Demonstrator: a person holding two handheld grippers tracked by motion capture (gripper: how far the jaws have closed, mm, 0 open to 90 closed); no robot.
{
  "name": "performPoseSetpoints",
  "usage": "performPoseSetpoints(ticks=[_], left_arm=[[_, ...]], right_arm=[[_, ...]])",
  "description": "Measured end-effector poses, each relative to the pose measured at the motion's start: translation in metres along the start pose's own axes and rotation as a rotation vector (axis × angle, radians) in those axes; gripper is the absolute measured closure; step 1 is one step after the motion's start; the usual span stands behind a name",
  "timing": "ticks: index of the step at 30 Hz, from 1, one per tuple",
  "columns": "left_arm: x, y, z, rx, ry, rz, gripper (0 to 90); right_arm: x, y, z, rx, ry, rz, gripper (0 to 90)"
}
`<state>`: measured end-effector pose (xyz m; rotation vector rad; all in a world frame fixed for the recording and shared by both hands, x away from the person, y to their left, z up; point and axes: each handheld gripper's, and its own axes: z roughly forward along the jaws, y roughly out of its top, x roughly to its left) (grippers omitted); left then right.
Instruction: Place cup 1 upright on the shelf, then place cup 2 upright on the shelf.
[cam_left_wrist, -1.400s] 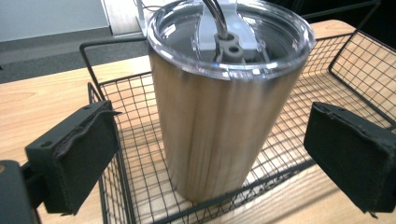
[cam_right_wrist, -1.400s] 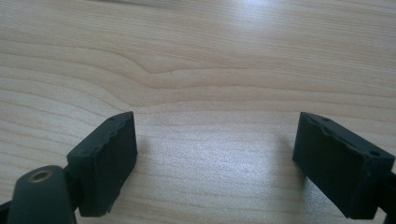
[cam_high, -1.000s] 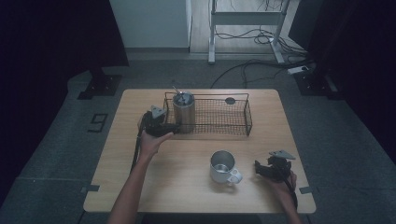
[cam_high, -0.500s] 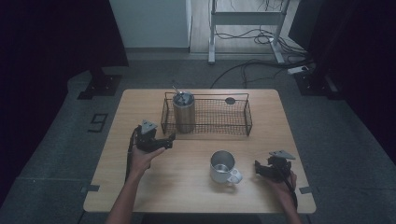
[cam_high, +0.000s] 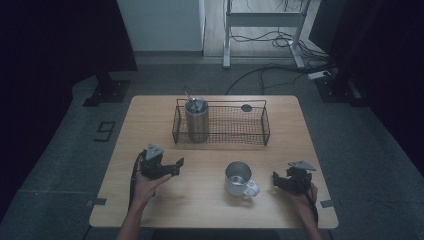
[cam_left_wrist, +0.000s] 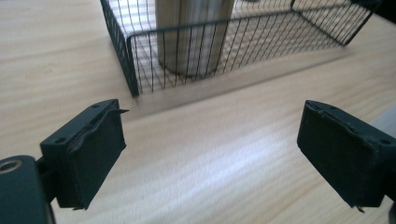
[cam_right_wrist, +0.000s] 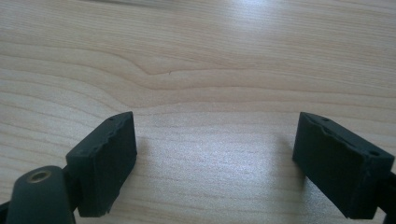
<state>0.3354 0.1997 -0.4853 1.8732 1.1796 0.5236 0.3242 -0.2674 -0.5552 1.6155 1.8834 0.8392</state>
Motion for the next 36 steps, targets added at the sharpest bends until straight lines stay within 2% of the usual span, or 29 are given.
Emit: performPoseSetpoints(ticks=[5,15,21,28,36], left_arm=[[-0.001,-0.011,0.004,0.039,0.007,0.01,7.3],[-0.006,-0.016,0.006,0.047,0.004,0.006,7.4],[-0.008,-0.021,0.005,0.057,-0.009,-0.008,7.4],[-0.009,-0.023,0.004,0.061,-0.009,-0.004,7.4],[-0.009,-0.022,0.005,0.069,-0.028,-0.011,7.4]], right_arm=[[0.0,0.0,0.0,0.0,0.0,-0.001,13.3],[0.0,0.0,0.0,-0.002,0.008,0.001,13.4],[-0.003,-0.001,-0.004,-0.02,0.036,0.026,13.4],[-0.001,0.004,-0.012,-0.05,0.056,0.034,13.4],[0.006,0.012,-0.03,-0.102,0.123,0.049,13.4]])
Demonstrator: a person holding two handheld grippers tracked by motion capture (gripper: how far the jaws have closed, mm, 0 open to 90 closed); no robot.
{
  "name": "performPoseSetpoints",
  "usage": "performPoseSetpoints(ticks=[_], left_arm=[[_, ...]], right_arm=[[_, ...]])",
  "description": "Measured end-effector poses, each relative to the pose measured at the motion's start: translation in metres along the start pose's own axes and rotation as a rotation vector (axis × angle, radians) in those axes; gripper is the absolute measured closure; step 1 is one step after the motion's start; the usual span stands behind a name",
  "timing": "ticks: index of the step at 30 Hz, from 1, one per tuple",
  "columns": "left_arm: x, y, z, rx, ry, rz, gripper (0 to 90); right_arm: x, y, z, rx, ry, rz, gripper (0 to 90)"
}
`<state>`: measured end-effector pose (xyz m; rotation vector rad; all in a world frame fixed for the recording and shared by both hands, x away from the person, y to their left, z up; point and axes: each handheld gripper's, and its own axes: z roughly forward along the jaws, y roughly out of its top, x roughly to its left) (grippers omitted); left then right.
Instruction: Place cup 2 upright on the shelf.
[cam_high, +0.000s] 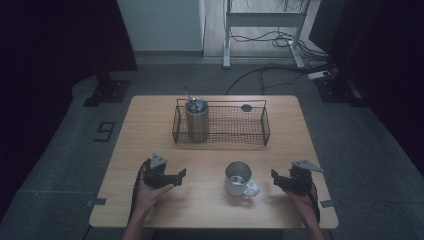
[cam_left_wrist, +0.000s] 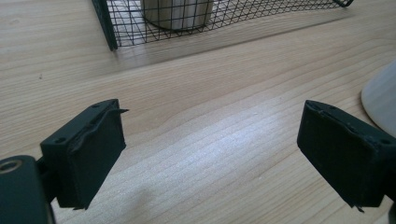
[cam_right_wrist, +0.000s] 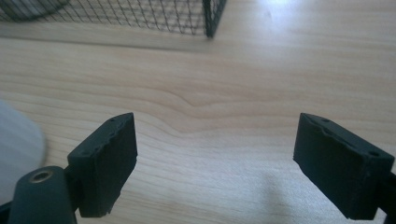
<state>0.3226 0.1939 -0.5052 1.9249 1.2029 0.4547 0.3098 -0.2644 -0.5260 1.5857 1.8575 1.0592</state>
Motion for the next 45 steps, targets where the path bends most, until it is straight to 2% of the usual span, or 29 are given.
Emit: performPoseSetpoints(ticks=[6,10,17,18,29,35,37,45], left_arm=[[0.0,0.0,0.0,0.005,-0.002,0.001,7.4],[0.001,0.0,-0.001,0.001,-0.002,-0.003,7.4],[0.001,0.0,-0.001,0.013,-0.005,0.001,7.4],[0.0,0.001,-0.002,0.014,-0.007,0.003,7.4],[0.001,0.0,-0.002,0.02,-0.016,0.001,7.4],[-0.001,0.0,0.0,0.03,-0.019,0.006,7.7],[-0.005,-0.001,0.003,0.044,-0.026,0.014,7.7],[-0.007,0.0,0.004,0.044,-0.046,0.012,7.7]], right_arm=[[0.006,0.007,-0.007,-0.026,0.015,-0.003,13.4],[0.018,0.013,-0.016,-0.053,0.045,-0.021,13.4],[0.029,0.021,-0.03,-0.102,0.083,-0.034,13.4],[0.034,0.024,-0.034,-0.114,0.111,-0.029,13.4],[0.057,0.031,-0.049,-0.153,0.177,-0.067,13.1],[0.068,0.033,-0.053,-0.151,0.211,-0.087,11.2],[0.077,0.034,-0.053,-0.141,0.224,-0.105,9.2],[0.095,0.037,-0.048,-0.116,0.236,-0.13,5.9]])
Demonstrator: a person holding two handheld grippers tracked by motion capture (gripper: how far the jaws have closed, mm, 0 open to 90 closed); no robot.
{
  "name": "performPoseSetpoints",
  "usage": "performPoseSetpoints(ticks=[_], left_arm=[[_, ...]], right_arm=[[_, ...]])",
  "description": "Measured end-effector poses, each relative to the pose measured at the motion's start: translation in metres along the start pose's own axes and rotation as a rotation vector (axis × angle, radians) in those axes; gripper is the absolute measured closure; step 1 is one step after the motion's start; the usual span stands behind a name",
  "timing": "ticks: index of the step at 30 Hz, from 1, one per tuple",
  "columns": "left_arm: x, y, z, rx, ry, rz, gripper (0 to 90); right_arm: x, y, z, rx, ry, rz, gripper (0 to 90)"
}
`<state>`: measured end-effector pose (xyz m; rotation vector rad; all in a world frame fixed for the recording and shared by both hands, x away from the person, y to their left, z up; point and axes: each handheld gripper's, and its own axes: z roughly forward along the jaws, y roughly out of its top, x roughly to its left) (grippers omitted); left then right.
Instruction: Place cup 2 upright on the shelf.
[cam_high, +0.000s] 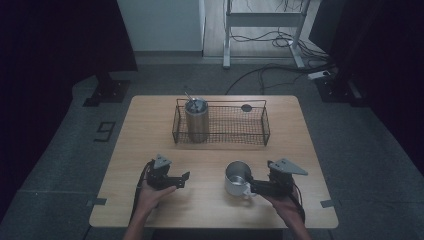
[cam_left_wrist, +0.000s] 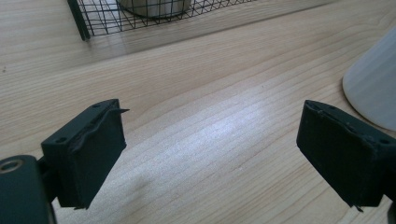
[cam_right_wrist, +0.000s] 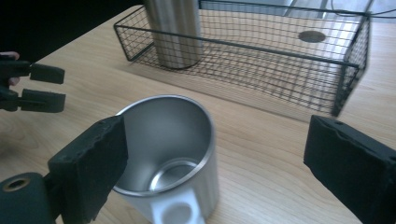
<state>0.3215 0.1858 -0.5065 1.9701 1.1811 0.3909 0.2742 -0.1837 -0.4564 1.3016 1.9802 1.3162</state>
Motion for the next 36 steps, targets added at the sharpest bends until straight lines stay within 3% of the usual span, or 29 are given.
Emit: performPoseSetpoints(ticks=[5,13,23,36], left_arm=[[-0.001,0.0,-0.002,-0.007,-0.012,0.001,7.8],[-0.002,0.001,-0.007,-0.018,-0.017,0.003,7.8],[-0.001,-0.001,-0.006,-0.01,-0.011,0.005,7.8],[-0.002,-0.003,-0.005,-0.013,0.003,0.005,8.6]], right_arm=[[0.01,0.003,0.009,0.011,0.014,-0.005,5.3],[0.03,0.004,0.03,0.071,0.035,-0.033,1.5],[0.034,0.006,0.034,0.08,0.034,-0.041,0.0],[0.036,-0.004,0.046,0.148,0.008,-0.074,0.0]])
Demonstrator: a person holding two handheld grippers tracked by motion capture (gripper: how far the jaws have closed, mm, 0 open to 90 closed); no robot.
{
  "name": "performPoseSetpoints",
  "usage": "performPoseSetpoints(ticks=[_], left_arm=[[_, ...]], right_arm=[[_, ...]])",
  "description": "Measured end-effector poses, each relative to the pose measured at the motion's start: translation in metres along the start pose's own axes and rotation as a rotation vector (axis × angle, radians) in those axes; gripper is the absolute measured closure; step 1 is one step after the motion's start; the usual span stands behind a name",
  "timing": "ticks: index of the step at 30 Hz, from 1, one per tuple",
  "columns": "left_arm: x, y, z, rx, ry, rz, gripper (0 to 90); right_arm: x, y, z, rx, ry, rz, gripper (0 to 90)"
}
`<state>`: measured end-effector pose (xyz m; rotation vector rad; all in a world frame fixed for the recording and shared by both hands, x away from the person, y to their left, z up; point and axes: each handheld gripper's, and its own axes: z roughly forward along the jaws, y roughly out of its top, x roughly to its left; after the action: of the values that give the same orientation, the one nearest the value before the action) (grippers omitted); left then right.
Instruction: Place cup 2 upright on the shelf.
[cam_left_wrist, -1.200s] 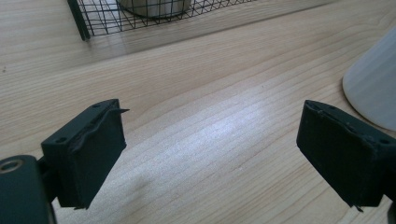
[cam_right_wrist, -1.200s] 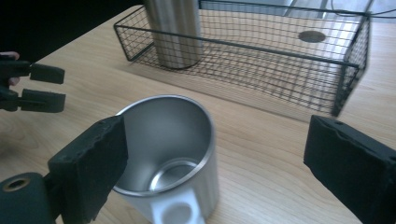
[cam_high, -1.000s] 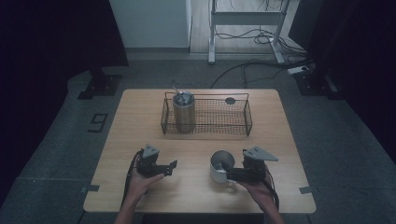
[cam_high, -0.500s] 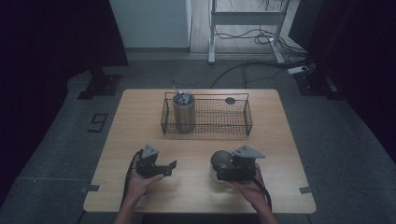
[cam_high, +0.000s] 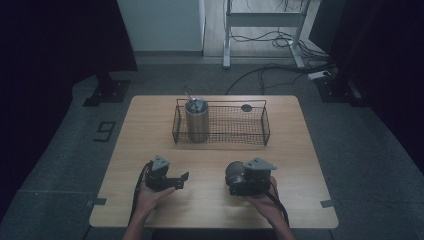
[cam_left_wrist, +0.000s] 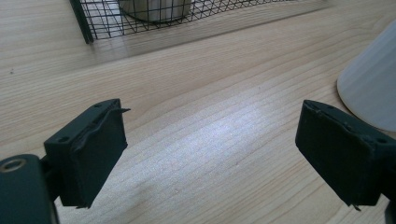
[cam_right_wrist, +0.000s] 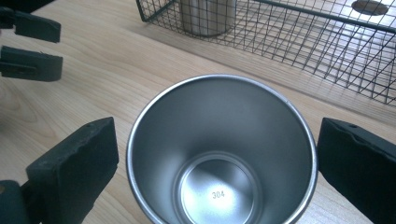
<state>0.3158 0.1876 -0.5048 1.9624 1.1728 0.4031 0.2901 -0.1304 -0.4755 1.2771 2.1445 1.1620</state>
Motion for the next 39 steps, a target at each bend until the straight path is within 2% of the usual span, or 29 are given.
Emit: performPoseSetpoints(ticks=[12,19,32,39], left_arm=[[0.0,-0.002,0.002,0.009,-0.002,-0.001,8.6],[0.001,-0.002,0.003,0.012,-0.002,-0.004,8.6],[0.001,-0.003,0.003,0.017,-0.004,0.002,8.6],[0.001,-0.002,0.002,0.011,-0.005,-0.002,8.6]], right_arm=[[0.001,-0.004,0.008,0.036,-0.019,-0.023,1.8],[-0.001,-0.007,0.011,0.054,0.004,-0.043,5.2],[-0.003,-0.006,0.01,0.057,0.01,-0.074,6.0],[-0.007,-0.005,0.007,0.037,0.011,-0.054,6.0]])
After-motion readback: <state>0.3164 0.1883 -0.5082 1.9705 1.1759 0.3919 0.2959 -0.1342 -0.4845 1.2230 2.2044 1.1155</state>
